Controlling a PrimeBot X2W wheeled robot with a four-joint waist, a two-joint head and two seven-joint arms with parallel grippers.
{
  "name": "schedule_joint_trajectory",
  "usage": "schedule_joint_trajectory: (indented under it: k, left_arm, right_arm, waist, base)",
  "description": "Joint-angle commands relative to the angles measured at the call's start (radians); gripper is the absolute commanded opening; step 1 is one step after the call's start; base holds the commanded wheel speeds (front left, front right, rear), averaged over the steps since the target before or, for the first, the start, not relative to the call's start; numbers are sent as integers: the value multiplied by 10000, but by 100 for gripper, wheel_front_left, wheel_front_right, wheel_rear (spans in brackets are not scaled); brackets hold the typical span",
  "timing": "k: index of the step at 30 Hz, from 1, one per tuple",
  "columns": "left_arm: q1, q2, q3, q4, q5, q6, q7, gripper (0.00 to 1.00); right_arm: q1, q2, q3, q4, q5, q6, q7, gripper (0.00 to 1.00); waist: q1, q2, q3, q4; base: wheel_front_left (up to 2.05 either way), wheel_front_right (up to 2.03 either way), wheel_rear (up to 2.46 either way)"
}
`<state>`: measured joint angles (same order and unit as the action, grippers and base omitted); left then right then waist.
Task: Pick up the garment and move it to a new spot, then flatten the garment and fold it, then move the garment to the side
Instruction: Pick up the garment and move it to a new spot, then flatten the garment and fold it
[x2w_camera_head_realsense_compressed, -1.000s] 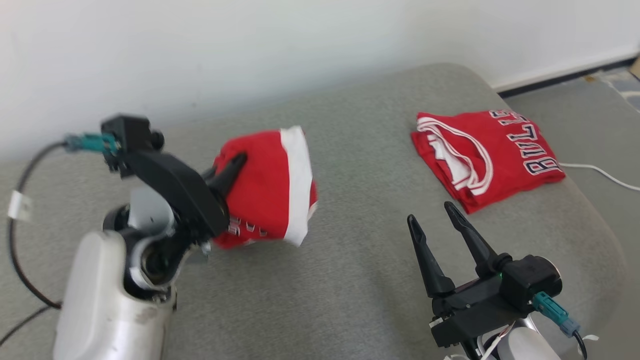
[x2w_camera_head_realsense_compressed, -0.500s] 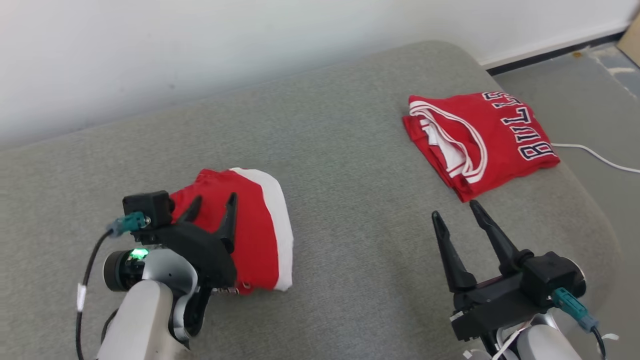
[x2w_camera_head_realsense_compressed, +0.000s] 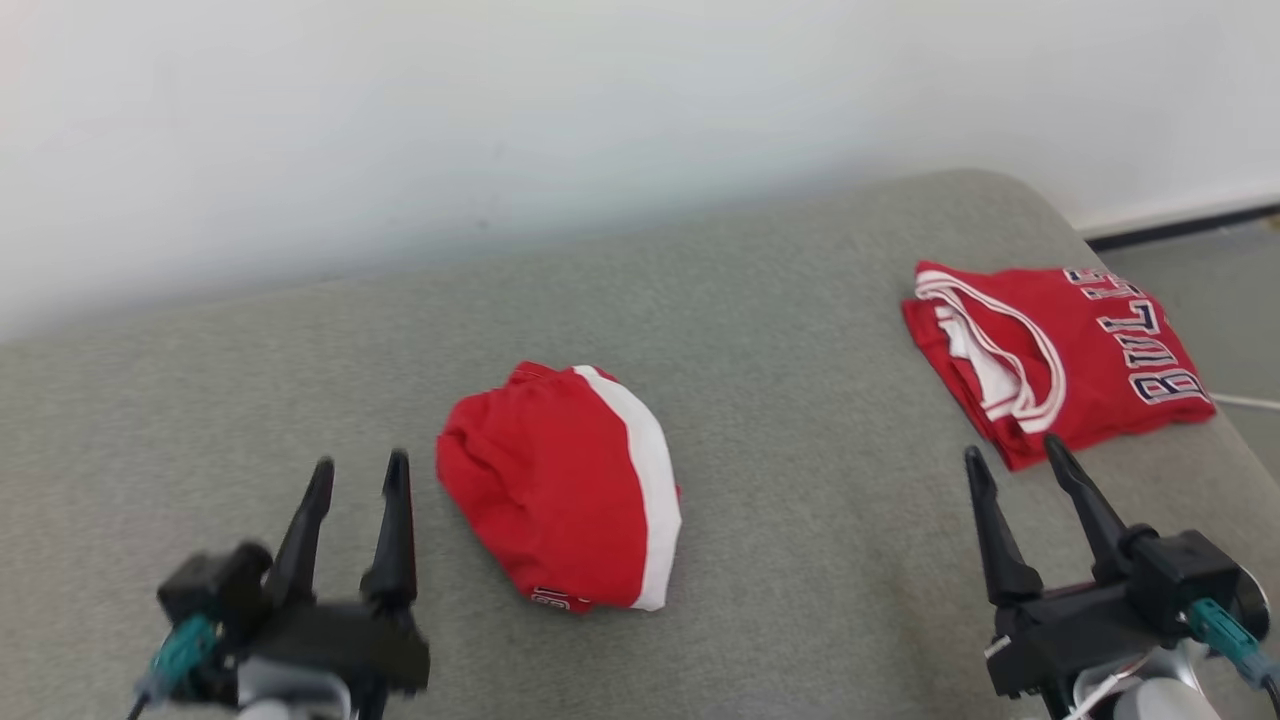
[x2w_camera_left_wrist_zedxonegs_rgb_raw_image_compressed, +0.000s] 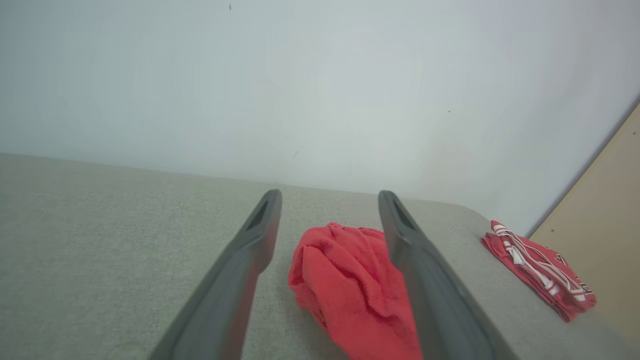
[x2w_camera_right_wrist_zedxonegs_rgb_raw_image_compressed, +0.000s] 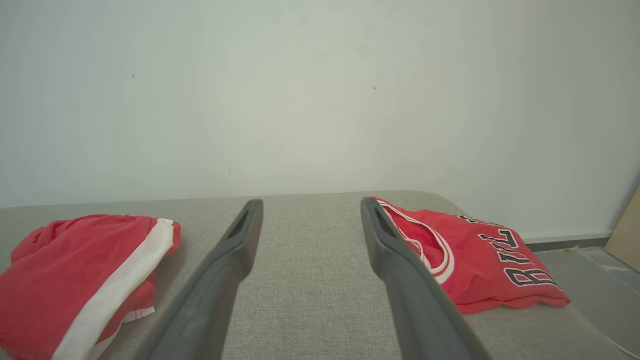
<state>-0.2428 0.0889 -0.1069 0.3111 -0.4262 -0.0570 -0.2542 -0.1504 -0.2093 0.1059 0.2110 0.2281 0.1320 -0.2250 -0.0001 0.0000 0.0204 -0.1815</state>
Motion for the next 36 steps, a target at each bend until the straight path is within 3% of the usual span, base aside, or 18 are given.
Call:
schedule_joint_trajectory:
  k: [1,10,17,36]
  left_arm:
    - [331,74,84,-144,134,-4,-55,100]
    - [2232,376,866,-801,826,-130,-102,100]
    - [3074,84,1546,-1200,1052,-98,-102,100]
    - [3294,-165,2169,-1584,1491,-287,-98,100]
  right_arm:
    - [183,-69,-67,45,-25,-26,-44,100]
    - [589,-85,-307,330,41,-28,-84,100]
    - [727,-160,21,710,334,-26,-144,100]
    - [663,-153,360,1070,632,-28,-294,100]
  waist:
    - [1,0,-382,448]
    - [1,0,-656,1117]
    - [1,0,-853,1393]
    - [1,0,-932,1412]
  base:
    - [0,0,0]
    - [0,0,0]
    - [0,0,0]
    - [0,0,0]
